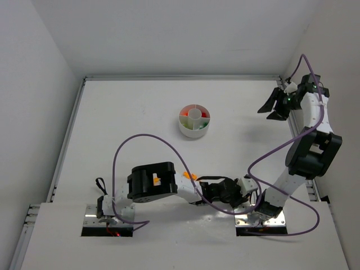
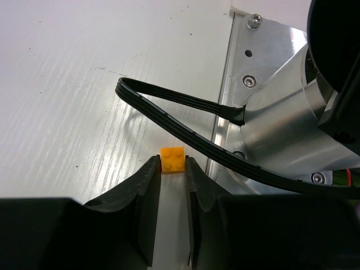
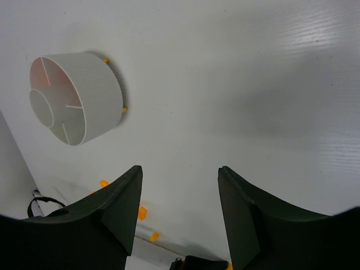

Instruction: Sort the legos into containers by color

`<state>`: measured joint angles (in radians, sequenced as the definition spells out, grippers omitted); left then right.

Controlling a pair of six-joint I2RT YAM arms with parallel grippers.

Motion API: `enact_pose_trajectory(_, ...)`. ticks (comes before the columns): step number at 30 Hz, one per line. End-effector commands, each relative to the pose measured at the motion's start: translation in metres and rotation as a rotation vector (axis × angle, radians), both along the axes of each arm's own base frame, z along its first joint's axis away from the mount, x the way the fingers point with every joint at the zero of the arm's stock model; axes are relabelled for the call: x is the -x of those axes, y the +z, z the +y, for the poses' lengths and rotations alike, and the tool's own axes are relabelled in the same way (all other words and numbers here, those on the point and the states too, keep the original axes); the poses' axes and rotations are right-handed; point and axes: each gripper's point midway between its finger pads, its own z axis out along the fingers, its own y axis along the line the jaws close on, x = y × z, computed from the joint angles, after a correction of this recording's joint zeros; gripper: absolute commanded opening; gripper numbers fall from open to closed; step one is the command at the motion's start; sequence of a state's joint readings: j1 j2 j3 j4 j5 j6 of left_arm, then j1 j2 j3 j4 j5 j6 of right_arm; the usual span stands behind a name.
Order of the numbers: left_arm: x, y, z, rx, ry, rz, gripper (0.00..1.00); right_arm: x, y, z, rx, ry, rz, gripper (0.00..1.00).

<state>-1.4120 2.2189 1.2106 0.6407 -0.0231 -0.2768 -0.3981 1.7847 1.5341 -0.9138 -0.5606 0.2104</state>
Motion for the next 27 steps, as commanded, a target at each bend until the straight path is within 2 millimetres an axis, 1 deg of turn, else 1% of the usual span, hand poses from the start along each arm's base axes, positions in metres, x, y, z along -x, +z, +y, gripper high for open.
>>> enact_pose_trajectory(1, -0.015, -0.017, 0.017, -0.085, 0.028, -0.039, 0.27, -0.009, 0.013, -0.003, -0.005, -0.003, -0.051, 0.57)
enact_pose_trajectory(2, -0.016, -0.019, 0.015, -0.093, 0.028, -0.038, 0.27, -0.009, 0.013, -0.003, -0.005, -0.003, -0.051, 0.57)
enact_pose_trajectory(3, -0.018, -0.025, 0.016, -0.112, 0.033, -0.048, 0.27, -0.009, 0.013, -0.003, -0.005, -0.003, -0.051, 0.57)
enact_pose_trajectory(4, -0.021, -0.02, 0.012, -0.107, 0.046, -0.054, 0.27, -0.008, 0.01, -0.002, -0.008, -0.003, -0.043, 0.57)
enact_pose_trajectory(6, -0.034, -0.023, 0.017, -0.122, 0.07, -0.05, 0.27, -0.008, 0.01, -0.002, -0.008, -0.003, -0.043, 0.57)
enact_pose_trajectory(7, -0.033, -0.027, 0.023, -0.135, 0.07, -0.048, 0.27, -0.008, 0.01, -0.002, -0.008, -0.003, -0.043, 0.57)
enact_pose_trajectory(9, -0.045, -0.027, 0.034, -0.146, 0.095, -0.045, 0.27, -0.008, 0.01, -0.002, -0.008, -0.003, -0.043, 0.57)
enact_pose_trajectory(10, -0.042, -0.029, 0.042, -0.16, 0.082, -0.048, 0.27, -0.008, 0.01, -0.002, -0.008, -0.003, -0.043, 0.57)
enact_pose_trajectory(11, -0.047, -0.03, 0.047, -0.165, 0.093, -0.046, 0.27, -0.008, 0.01, -0.002, -0.008, -0.003, -0.043, 0.57)
enact_pose_trajectory(12, -0.047, -0.035, 0.052, -0.18, 0.087, -0.053, 0.27, -0.008, 0.01, -0.002, -0.008, -0.003, -0.043, 0.57)
enact_pose_trajectory(13, -0.057, -0.035, 0.06, -0.188, 0.105, -0.045, 0.27, -0.008, 0.01, -0.002, -0.008, -0.003, -0.043, 0.57)
enact_pose_trajectory(14, -0.061, -0.032, 0.064, -0.185, 0.114, -0.045, 0.27, -0.008, 0.01, -0.002, -0.008, -0.003, -0.043, 0.57)
enact_pose_trajectory(15, -0.068, -0.036, 0.069, -0.197, 0.123, -0.052, 0.27, -0.009, 0.013, -0.003, -0.005, -0.003, -0.051, 0.57)
enact_pose_trajectory(16, -0.073, -0.034, 0.074, -0.207, 0.126, -0.062, 0.27, -0.009, 0.013, -0.003, -0.005, -0.003, -0.051, 0.57)
enact_pose_trajectory(17, -0.074, -0.037, 0.081, -0.217, 0.126, -0.054, 0.27, -0.01, 0.011, -0.002, -0.016, 0.001, -0.046, 0.57)
enact_pose_trajectory(18, -0.079, -0.031, 0.085, -0.213, 0.132, -0.065, 0.27, -0.01, 0.011, -0.002, -0.016, 0.001, -0.046, 0.57)
enact_pose_trajectory(19, -0.088, -0.031, 0.091, -0.22, 0.146, -0.073, 0.27, -0.01, 0.011, -0.002, -0.016, 0.001, -0.046, 0.57)
enact_pose_trajectory(20, -0.088, -0.037, 0.102, -0.244, 0.147, -0.061, 0.27, -0.01, 0.011, -0.002, -0.016, 0.001, -0.046, 0.57)
enact_pose_trajectory(21, -0.091, -0.035, 0.106, -0.245, 0.144, -0.065, 0.27, -0.01, 0.011, -0.002, -0.016, 0.001, -0.046, 0.57)
enact_pose_trajectory(22, -0.1, -0.029, 0.114, -0.246, 0.157, -0.078, 0.27, -0.01, 0.011, -0.002, -0.016, 0.001, -0.046, 0.57)
enact_pose_trajectory(23, -0.093, -0.032, 0.12, -0.257, 0.131, -0.072, 0.27, -0.01, 0.011, -0.002, -0.016, 0.001, -0.046, 0.57)
enact_pose_trajectory(25, -0.099, -0.027, 0.133, -0.266, 0.117, -0.085, 0.27, -0.01, 0.008, 0.0, -0.028, 0.004, -0.041, 0.57)
enact_pose_trajectory(26, -0.096, -0.026, 0.134, -0.262, 0.105, -0.08, 0.31, -0.011, 0.008, 0.003, -0.028, 0.013, -0.04, 0.57)
enact_pose_trajectory(27, -0.098, -0.024, 0.137, -0.264, 0.096, -0.082, 0.33, -0.013, 0.011, 0.002, -0.024, 0.013, -0.049, 0.57)
